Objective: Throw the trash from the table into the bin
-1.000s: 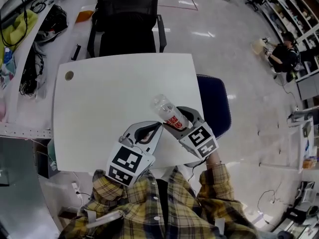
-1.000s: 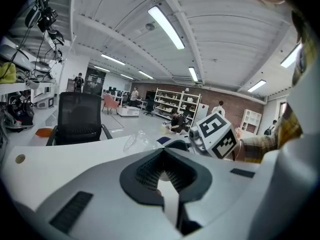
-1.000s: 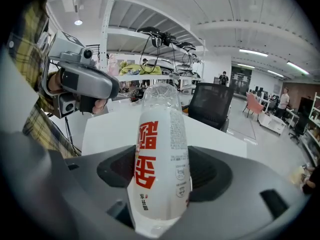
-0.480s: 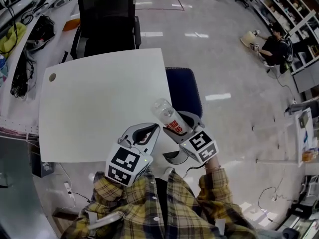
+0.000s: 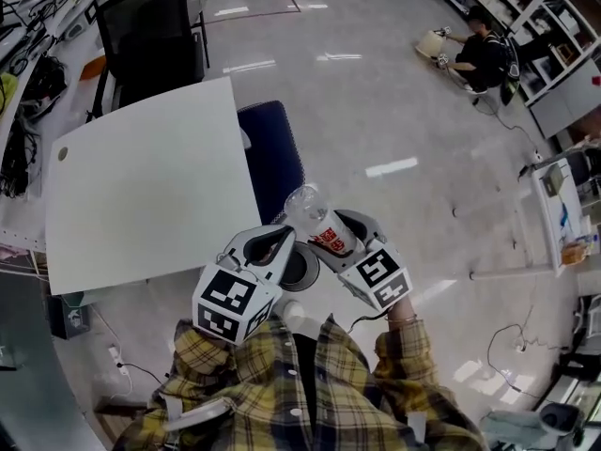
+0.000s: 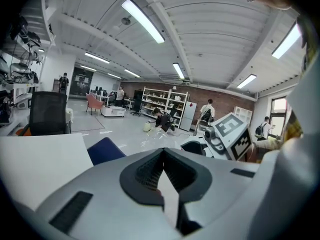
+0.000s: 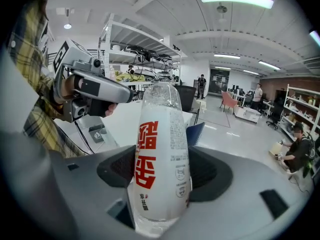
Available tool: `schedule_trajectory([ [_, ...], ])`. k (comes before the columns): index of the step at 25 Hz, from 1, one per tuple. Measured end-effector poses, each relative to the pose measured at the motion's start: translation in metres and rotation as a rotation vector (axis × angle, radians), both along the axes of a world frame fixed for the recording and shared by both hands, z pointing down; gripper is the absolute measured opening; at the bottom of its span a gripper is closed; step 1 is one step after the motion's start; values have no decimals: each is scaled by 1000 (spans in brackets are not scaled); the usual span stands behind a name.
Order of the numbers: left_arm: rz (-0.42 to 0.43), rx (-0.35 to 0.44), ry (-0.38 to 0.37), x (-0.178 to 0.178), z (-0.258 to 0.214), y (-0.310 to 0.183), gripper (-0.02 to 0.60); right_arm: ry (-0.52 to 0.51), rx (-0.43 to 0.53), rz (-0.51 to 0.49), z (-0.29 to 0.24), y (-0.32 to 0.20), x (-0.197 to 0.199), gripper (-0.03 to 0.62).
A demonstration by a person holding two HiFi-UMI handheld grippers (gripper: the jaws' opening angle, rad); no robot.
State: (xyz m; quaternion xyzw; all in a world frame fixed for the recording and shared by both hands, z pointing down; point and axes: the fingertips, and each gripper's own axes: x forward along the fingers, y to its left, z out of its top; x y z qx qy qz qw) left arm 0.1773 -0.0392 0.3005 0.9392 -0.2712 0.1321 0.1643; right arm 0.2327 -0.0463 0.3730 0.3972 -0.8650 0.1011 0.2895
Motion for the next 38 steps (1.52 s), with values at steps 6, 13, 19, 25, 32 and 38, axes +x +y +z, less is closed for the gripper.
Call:
schedule_trajectory([
  [6,-21,-10,-22,48,7,49,8,-23,-37,3,4,65,54,299],
  [13,-42,-37,-56,46,18,73,8,-33,-116,33,36,95,65,299],
  [19,-76,-79,-65,24,36,70,8,-29,-177,58,62,96,53,299],
  [25,-78,-126,-74,5,64,72,8,-13,-266,86,103,94,41,299],
  [32,-47,-218,-73,3,117,75,8,32,-372,108,173,95,29,299],
  [38,-19,-258,-99,8,187,76,8,51,-459,116,260,93,28,299],
])
